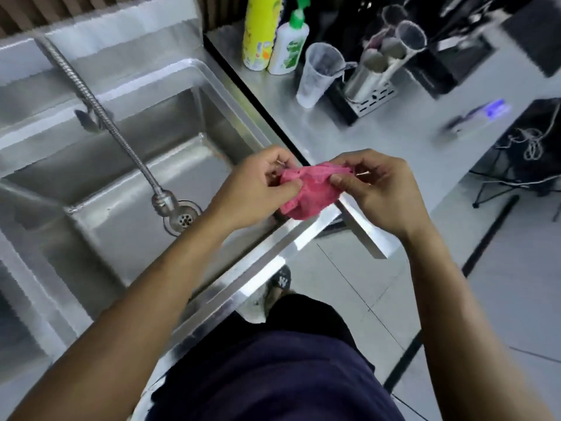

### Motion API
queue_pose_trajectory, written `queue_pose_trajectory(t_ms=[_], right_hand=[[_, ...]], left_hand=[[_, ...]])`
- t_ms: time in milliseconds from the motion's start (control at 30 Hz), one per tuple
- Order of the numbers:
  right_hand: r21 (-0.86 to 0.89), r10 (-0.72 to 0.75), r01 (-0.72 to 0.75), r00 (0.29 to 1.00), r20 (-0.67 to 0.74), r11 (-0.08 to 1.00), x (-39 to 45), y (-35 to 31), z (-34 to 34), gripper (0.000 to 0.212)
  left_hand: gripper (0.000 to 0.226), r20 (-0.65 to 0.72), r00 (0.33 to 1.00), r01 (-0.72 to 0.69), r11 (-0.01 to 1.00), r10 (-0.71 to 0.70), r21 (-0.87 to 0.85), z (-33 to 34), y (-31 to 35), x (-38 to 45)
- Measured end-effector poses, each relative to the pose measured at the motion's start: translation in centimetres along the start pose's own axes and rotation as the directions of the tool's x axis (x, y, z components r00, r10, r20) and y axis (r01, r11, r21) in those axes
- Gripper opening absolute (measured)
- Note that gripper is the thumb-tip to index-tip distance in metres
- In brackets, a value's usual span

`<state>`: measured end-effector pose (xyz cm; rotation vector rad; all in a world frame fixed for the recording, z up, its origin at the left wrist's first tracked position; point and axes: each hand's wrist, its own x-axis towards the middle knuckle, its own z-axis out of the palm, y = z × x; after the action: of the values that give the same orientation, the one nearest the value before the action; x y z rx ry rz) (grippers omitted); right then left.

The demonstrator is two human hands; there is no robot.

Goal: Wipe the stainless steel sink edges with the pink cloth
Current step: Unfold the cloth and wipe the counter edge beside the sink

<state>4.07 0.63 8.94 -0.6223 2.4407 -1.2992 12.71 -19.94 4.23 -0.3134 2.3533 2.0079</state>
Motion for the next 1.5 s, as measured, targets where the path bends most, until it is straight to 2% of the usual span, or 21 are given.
queue_pose_trajectory(t_ms=[100, 233, 333, 400, 467, 533, 600, 667, 733, 800, 867, 933, 967, 1000, 1067, 1133, 1167, 1233, 1333, 1400, 1500], right_hand=[[-0.103, 0.077, -0.079, 0.997, -0.023, 0.992, -2.8, 1.9, -5.5, 0.024], [-0.224, 0.211, -0.209, 0.977, -0.017, 0.952, -5.6, 5.0, -12.1, 0.027], [-0.263, 0.23, -0.206, 0.971, 0.062, 0.943, -5.5, 6.8, -16.0, 0.024], [-0.277, 0.205, -0.163, 0.97, 0.131, 0.947, -2.9, 8.2, -17.4, 0.022], [-0.239, 0.133, -0.094, 0.979, 0.153, 0.966, 1.3, 10.6, -16.9, 0.018], [-0.264, 0.048, 0.001, 0.982, 0.18, 0.965, 5.3, 14.0, -15.0, 0.034], [-0.367, 0.014, 0.082, 0.968, 0.25, 0.927, 7.3, 17.7, -13.0, 0.048], [-0.413, 0.016, 0.098, 0.964, 0.265, 0.906, 7.2, 20.9, -11.7, 0.047], [-0.391, -0.028, 0.147, 0.955, 0.294, 0.909, 5.3, 23.5, -10.7, 0.049], [-0.35, -0.128, 0.28, 0.908, 0.399, 0.894, 3.2, 25.3, -9.7, 0.053], [-0.323, -0.201, 0.373, 0.866, 0.458, 0.87, 2.2, 27.3, -9.2, 0.056], [-0.335, -0.175, 0.346, 0.877, 0.448, 0.876, 2.1, 28.2, -8.9, 0.059], [-0.344, -0.157, 0.326, 0.885, 0.438, 0.881, 1.9, 28.7, -8.7, 0.059], [-0.355, -0.157, 0.326, 0.889, 0.429, 0.876, 1.5, 29.2, -8.5, 0.058], [-0.377, -0.189, 0.356, 0.891, 0.413, 0.855, 0.2, 30.3, -8.2, 0.057], [-0.38, -0.219, 0.385, 0.885, 0.411, 0.841, -1.1, 31.3, -8.5, 0.059], [-0.382, -0.239, 0.408, 0.876, 0.419, 0.829, -1.6, 31.6, -8.8, 0.06], [-0.404, -0.268, 0.437, 0.872, 0.411, 0.804, -1.6, 32.0, -9.1, 0.059], [-0.434, -0.235, 0.405, 0.889, 0.393, 0.805, -1.2, 31.7, -9.1, 0.058], [-0.442, -0.259, 0.453, 0.864, 0.433, 0.774, -1.6, 31.7, -9.4, 0.058], [-0.451, -0.307, 0.492, 0.852, 0.424, 0.744, -1.7, 31.9, -10.2, 0.053]], left_hand=[[0.017, 0.165, 0.986, -0.001, 1.0, -0.002, 0.021, 6.2, 1.7, 0.6], [0.019, 0.246, 0.968, 0.074, 0.991, -0.045, -0.11, 14.2, 2.4, 1.3], [0.016, 0.294, 0.95, 0.177, 0.959, -0.108, -0.219, 18.6, 2.5, 2.3], [0.014, 0.283, 0.94, 0.282, 0.897, -0.188, -0.34, 20.2, 2.1, 3.9], [0.013, 0.136, 0.932, 0.362, 0.852, -0.336, -0.377, 20.9, 0.8, 6.1], [0.022, -0.172, 0.904, 0.379, 0.92, -0.392, -0.103, 21.2, -1.5, 8.0], [0.036, -0.407, 0.873, 0.372, 0.907, -0.27, 0.197, 21.8, -3.8, 8.7], [0.038, -0.46, 0.88, 0.304, 0.883, -0.116, 0.359, 23.3, -5.3, 9.1], [0.029, -0.429, 0.903, 0.229, 0.846, -0.001, 0.481, 25.4, -5.9, 10.0], [0.026, -0.421, 0.907, 0.192, 0.851, 0.037, 0.488, 27.4, -5.9, 11.3], [0.029, -0.407, 0.913, 0.211, 0.889, -0.03, 0.407, 28.9, -5.9, 13.1], [0.036, -0.351, 0.932, 0.234, 0.888, -0.089, 0.397, 29.5, -7.2, 14.2], [0.041, -0.299, 0.951, 0.214, 0.866, -0.079, 0.452, 29.4, -8.1, 14.2], [0.047, -0.229, 0.973, 0.161, 0.826, -0.04, 0.54, 28.9, -9.3, 13.9], [0.055, -0.043, 0.996, -0.018, 0.682, 0.074, 0.732, 27.5, -11.4, 13.1], [0.056, 0.124, 0.987, -0.162, 0.555, 0.106, 0.816, 25.9, -12.5, 12.8], [0.056, 0.171, 0.981, -0.193, 0.528, 0.091, 0.827, 25.3, -12.6, 13.0], [0.058, 0.211, 0.976, -0.212, 0.505, 0.059, 0.837, 24.7, -12.4, 13.7], [0.06, 0.228, 0.973, -0.217, 0.461, 0.033, 0.86, 24.7, -12.2, 13.6], [0.061, 0.236, 0.971, -0.225, 0.437, 0.031, 0.871, 24.8, -12.4, 13.1], [0.063, 0.268, 0.963, -0.242, 0.453, 0.006, 0.858, 24.5, -12.1, 13.1]])
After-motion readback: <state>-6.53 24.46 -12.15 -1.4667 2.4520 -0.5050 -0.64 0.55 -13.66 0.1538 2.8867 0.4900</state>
